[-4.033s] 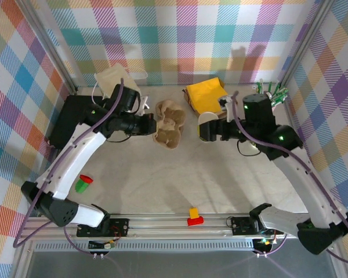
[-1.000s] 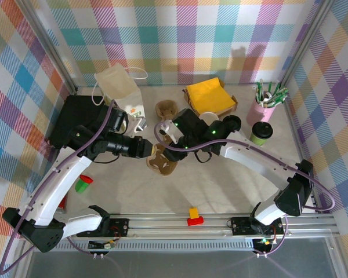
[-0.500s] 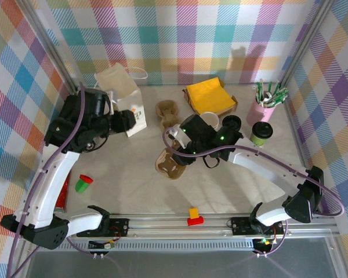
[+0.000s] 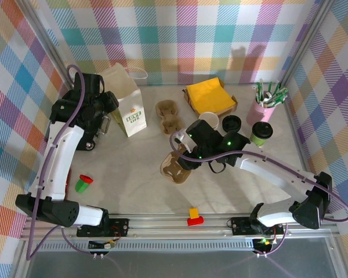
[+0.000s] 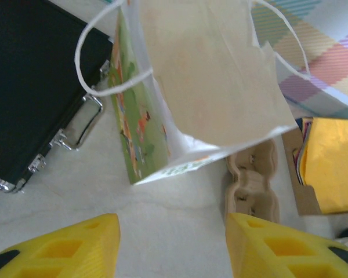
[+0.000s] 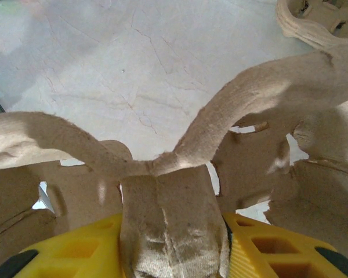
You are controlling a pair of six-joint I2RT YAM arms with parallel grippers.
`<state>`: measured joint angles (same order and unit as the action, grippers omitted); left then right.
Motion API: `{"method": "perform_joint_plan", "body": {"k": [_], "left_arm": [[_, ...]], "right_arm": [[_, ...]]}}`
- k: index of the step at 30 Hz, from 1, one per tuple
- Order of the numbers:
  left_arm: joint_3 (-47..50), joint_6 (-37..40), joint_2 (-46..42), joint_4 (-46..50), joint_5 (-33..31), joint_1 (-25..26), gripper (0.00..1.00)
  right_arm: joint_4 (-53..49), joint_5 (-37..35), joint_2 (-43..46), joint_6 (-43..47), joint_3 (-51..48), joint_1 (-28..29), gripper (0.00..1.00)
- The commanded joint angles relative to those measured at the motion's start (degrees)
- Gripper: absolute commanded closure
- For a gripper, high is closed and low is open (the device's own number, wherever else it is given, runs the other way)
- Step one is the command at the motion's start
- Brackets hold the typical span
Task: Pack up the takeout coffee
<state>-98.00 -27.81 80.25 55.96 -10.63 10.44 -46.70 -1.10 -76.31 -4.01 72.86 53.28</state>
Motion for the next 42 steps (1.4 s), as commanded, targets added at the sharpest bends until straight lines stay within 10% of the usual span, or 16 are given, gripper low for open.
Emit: {"method": "perform_joint_plan", "body": {"k": [1,15,42], "left_arm": [[-2.5,1.6,2.5,-3.5,-2.1,-1.8,0.47],[-15.4,3.9,18.6,1.7,-6.9,-4.5,0.38],[-24.8,5.1,29.2,8.3,-2.2,-4.7,0.87]], "right_arm": [[-0.8,-0.3,1.2,-0.9,-0.5,0.2,0.57],[-2.5,-1.5,2.9,-1.7,-2.1,0.2,0.57],[-3.7,-2.2,6.3,-3.2,-3.8,0.2,0.58]]}}
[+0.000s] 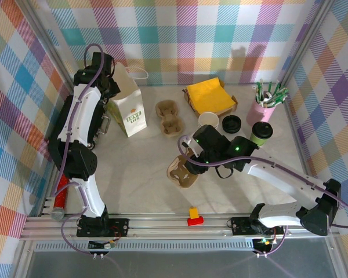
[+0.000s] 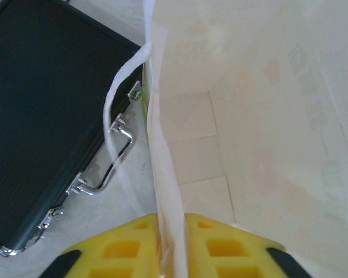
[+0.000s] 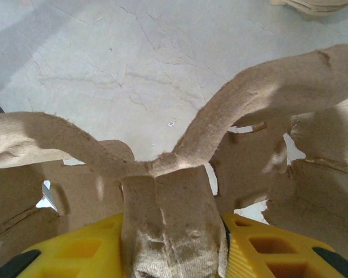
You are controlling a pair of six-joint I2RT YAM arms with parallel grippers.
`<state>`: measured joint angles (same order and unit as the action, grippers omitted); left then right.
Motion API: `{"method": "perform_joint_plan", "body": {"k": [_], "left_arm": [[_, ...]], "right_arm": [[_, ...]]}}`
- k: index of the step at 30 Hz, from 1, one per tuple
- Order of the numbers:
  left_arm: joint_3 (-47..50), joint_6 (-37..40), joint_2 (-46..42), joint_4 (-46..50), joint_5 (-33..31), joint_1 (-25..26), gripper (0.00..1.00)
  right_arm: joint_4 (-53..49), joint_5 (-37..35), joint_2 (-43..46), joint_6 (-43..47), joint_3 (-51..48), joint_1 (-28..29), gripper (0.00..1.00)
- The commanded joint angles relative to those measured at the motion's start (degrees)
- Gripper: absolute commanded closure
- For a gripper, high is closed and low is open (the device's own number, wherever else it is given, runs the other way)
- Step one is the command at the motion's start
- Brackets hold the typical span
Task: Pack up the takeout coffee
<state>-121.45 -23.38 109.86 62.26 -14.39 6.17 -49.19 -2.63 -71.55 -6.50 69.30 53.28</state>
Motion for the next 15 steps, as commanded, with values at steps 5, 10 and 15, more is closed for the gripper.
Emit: {"method": "perform_joint_plan", "body": {"k": [5,10,15], "left_arm": [[1.1,0.9,-3.4,2.6,4.9,-0.4,0.99],[6.2,0.2,-8.7,2.8,8.2,0.0,1.0],[12.2,0.5,-14.3,4.8,10.3,0.2,1.0]], "right_arm": [[-1.8,-0.8,2.3,-1.0,0.2,0.2,0.58],[-2.2,-1.0,3.3,-1.3,0.3,0.2,0.58],[-2.6,-1.9,4.4,-1.8,0.3,0.2,0.58]]}}
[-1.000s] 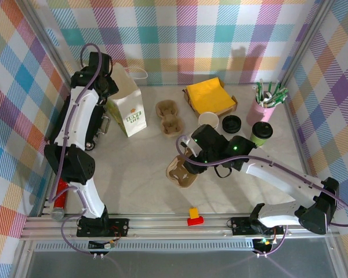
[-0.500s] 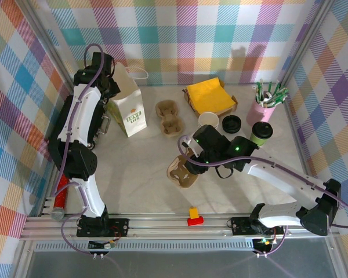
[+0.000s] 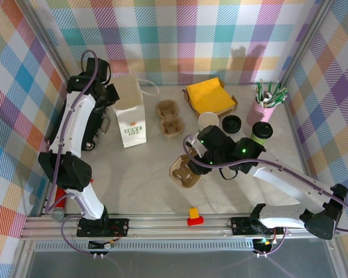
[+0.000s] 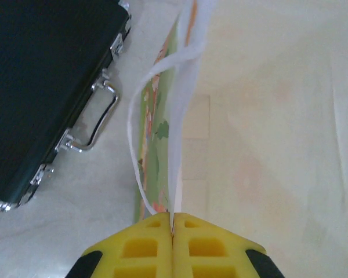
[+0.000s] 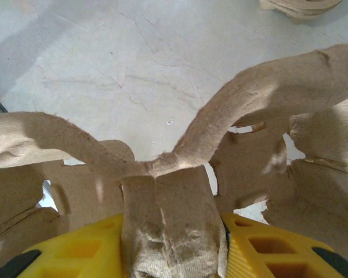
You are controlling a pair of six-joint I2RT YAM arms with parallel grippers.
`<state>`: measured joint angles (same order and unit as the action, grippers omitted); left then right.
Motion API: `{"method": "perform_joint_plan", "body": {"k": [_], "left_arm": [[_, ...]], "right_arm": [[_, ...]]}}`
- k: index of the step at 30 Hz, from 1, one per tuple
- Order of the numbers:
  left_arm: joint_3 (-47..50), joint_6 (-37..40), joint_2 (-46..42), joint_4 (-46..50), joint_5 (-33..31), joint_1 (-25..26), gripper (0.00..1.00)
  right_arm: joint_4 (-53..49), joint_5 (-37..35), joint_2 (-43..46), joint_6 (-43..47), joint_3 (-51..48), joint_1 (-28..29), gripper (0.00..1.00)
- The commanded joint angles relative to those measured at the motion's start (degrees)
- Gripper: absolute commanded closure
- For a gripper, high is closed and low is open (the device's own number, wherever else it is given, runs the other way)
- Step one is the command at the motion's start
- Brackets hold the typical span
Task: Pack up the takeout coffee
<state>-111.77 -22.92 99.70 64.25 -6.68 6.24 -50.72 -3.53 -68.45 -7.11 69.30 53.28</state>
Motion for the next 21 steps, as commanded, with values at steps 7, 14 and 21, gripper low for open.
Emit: {"method": "perform_joint_plan", "body": {"k": [7,14,21], "left_arm": [[13.1,-0.5,-13.0,1.8,9.7,0.4,1.0],[20.0,-1.5,-21.5,2.9,13.1,1.1,1.0],[26.0,-2.1,-28.5,3.5,16.7,2.8,1.0]], "right_arm": [[-2.0,-0.9,2.8,-2.0,0.5,0.2,0.58],[-2.7,-1.1,4.1,-1.8,0.8,0.2,0.58],[-3.9,-1.6,4.0,-1.5,2.3,0.2,0.58]]}}
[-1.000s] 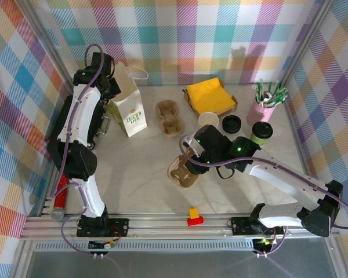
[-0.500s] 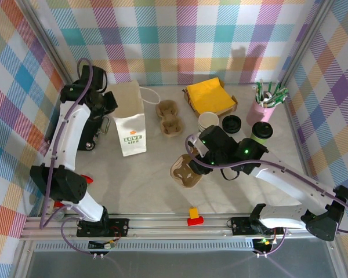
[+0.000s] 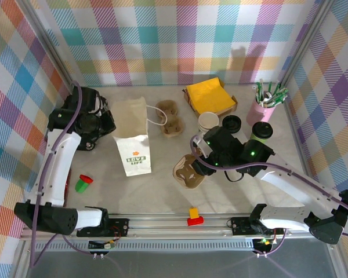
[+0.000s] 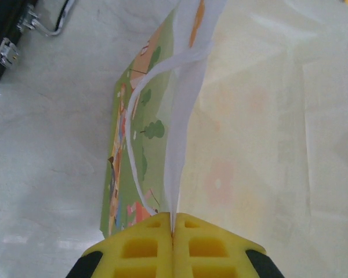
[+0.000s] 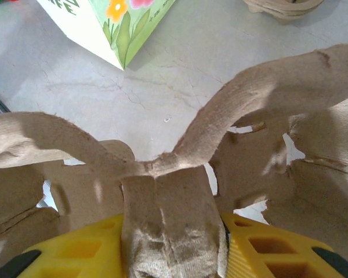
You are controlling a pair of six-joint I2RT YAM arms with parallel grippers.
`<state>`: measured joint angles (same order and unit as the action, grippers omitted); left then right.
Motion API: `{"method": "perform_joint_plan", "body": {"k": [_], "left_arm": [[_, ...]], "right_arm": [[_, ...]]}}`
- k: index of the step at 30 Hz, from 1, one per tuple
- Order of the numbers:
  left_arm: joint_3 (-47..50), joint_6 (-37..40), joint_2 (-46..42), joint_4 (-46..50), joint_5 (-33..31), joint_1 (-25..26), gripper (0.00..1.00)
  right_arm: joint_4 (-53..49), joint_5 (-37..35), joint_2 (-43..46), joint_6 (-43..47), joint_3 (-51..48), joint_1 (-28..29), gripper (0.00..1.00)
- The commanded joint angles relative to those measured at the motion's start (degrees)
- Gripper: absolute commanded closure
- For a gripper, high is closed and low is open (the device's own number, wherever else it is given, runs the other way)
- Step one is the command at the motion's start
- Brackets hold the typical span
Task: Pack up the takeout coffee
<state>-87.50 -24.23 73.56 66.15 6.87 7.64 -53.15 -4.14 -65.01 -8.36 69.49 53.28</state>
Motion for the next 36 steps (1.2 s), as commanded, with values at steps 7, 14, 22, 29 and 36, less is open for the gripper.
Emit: {"method": "perform_joint_plan", "body": {"k": [7,14,22,29,36], "left_arm": [[4.9,1.0,-5.4,1.9,5.0,4.8,1.0],[6.8,1.0,-8.3,-0.2,8.2,10.0,1.0],[7.8,1.6,-7.9,-4.0,9.0,18.2,1.0],[7.5,4.0,-4.3,-7.5,8.8,25.0,1.0],[8.0,8.2,-1.0,-13.1,12.6,27.6,1.0]], "right_arm": [[-4.2,-2.8,0.8,1.2,6.2,0.2,0.58],[-9.2,-5.8,1.4,2.1,14.3,0.2,0.56],[-11.6,5.3,0.4,2.8,23.5,0.2,0.56],[-16.1,17.2,-6.0,3.0,32.4,0.2,0.56],[-15.9,21.5,-11.0,5.2,34.6,0.2,0.56]]}}
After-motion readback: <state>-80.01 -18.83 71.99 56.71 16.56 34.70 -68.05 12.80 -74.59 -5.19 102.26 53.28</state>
